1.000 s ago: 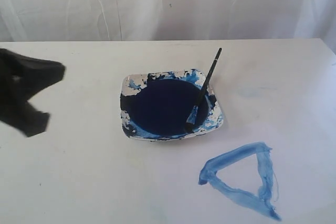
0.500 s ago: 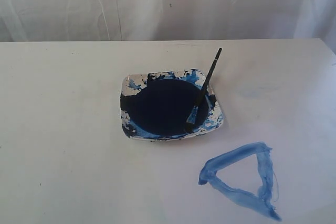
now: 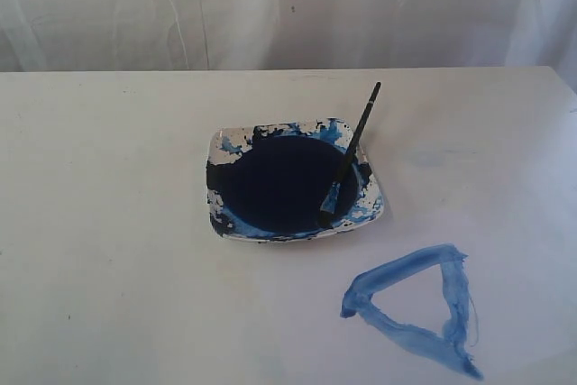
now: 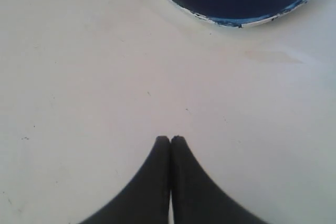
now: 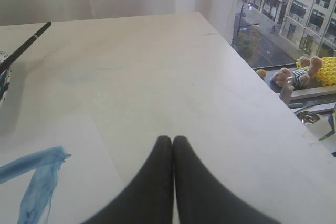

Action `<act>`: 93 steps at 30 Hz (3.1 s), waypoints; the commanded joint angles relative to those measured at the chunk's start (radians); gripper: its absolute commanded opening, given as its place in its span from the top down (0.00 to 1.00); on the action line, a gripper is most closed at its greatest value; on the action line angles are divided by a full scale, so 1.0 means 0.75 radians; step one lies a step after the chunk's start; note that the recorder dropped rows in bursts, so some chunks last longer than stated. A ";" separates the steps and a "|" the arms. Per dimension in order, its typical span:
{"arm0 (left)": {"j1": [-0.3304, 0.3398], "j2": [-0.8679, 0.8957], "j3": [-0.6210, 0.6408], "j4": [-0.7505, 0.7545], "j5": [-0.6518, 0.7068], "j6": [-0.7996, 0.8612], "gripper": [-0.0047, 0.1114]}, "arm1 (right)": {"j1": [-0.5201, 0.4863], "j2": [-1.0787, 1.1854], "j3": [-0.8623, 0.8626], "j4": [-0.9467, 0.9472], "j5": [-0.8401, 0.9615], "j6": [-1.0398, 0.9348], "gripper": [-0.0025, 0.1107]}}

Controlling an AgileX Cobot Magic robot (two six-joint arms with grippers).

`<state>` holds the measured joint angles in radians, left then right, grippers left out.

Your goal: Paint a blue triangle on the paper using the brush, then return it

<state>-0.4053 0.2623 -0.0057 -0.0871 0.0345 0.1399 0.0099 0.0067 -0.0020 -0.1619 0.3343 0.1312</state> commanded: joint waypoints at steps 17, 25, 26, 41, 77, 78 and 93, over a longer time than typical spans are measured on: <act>0.367 -0.350 0.008 0.058 0.263 -0.119 0.96 | -0.006 -0.009 0.003 -0.010 0.001 0.007 0.98; 0.515 -0.350 0.008 0.058 0.263 -0.122 0.96 | -0.006 -0.009 0.003 -0.010 0.001 0.007 0.98; 0.525 -0.350 0.008 0.058 0.263 -0.122 0.96 | -0.006 -0.009 0.003 -0.010 0.001 0.007 0.98; 0.632 -0.350 0.008 0.058 0.225 -0.122 0.96 | -0.006 -0.009 0.003 -0.010 0.001 0.007 0.98; 0.632 -0.350 0.008 0.058 0.225 -0.122 0.96 | -0.006 -0.009 0.003 -0.010 0.001 0.007 0.98; 0.632 -0.350 0.008 0.058 0.225 -0.122 0.96 | -0.006 -0.009 0.003 -0.010 0.001 0.007 0.98; 0.632 -0.350 0.008 0.058 0.225 -0.122 0.96 | -0.006 -0.009 0.003 -0.010 0.001 0.007 0.98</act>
<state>0.0680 0.0047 -0.0057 -0.0379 0.2081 0.0574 0.0099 0.0051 -0.0020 -0.1619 0.3359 0.1312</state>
